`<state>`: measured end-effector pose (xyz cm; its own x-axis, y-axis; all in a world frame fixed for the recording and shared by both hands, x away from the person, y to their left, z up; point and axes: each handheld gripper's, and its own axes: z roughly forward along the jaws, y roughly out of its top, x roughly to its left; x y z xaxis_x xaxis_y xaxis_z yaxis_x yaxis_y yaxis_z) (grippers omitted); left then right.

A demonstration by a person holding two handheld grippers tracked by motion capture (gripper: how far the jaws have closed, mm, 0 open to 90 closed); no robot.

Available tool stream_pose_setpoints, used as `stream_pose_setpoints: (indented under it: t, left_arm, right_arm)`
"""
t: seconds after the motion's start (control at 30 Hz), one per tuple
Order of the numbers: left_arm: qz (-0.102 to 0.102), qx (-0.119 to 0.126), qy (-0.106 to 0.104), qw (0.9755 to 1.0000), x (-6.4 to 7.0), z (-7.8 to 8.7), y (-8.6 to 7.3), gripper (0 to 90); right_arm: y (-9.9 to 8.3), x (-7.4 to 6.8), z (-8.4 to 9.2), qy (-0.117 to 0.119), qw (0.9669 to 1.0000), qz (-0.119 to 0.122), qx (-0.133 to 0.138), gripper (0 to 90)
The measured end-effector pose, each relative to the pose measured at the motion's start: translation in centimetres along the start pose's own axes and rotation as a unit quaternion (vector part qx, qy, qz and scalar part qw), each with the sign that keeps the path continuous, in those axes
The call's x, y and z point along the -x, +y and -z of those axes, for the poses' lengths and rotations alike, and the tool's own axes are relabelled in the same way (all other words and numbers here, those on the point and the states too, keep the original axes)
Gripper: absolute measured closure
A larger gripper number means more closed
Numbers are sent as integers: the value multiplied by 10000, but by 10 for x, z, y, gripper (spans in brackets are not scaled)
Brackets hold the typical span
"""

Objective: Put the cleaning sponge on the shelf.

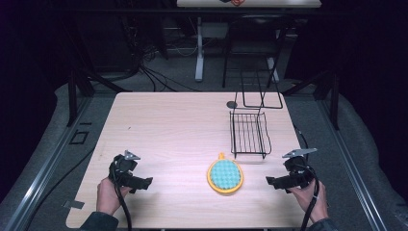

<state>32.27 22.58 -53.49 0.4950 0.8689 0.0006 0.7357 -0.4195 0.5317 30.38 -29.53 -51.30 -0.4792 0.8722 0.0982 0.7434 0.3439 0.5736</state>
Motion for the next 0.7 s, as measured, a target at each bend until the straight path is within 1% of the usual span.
stream_pose_setpoints:
  t: [0.17,0.2,0.37,0.47,0.53,0.6,0.7]
  left_arm:
    - [-27,6,-17,10000,0,0,0,15]
    - [-34,7,-20,10000,0,-1,0,14]
    - [-29,-2,-27,10000,1,-1,1,12]
    - [-43,-5,-28,10000,2,-1,1,12]
    - [-46,3,-15,10000,2,-1,0,11]
    - [-41,-4,-28,10000,2,-1,1,10]
    - [-48,-27,-33,10000,2,-2,1,9]
  right_arm:
    - [1,-3,0,26,10000,28,18,64]
    - [1,-5,0,72,10000,21,53,63]
    - [5,-9,0,108,9999,84,54,59]
    - [6,-12,0,140,9999,82,49,58]
    - [9,-15,-1,197,9997,127,32,56]
    - [10,-17,-2,193,9997,138,59,56]
    - [16,-22,-5,265,9994,222,68,54]
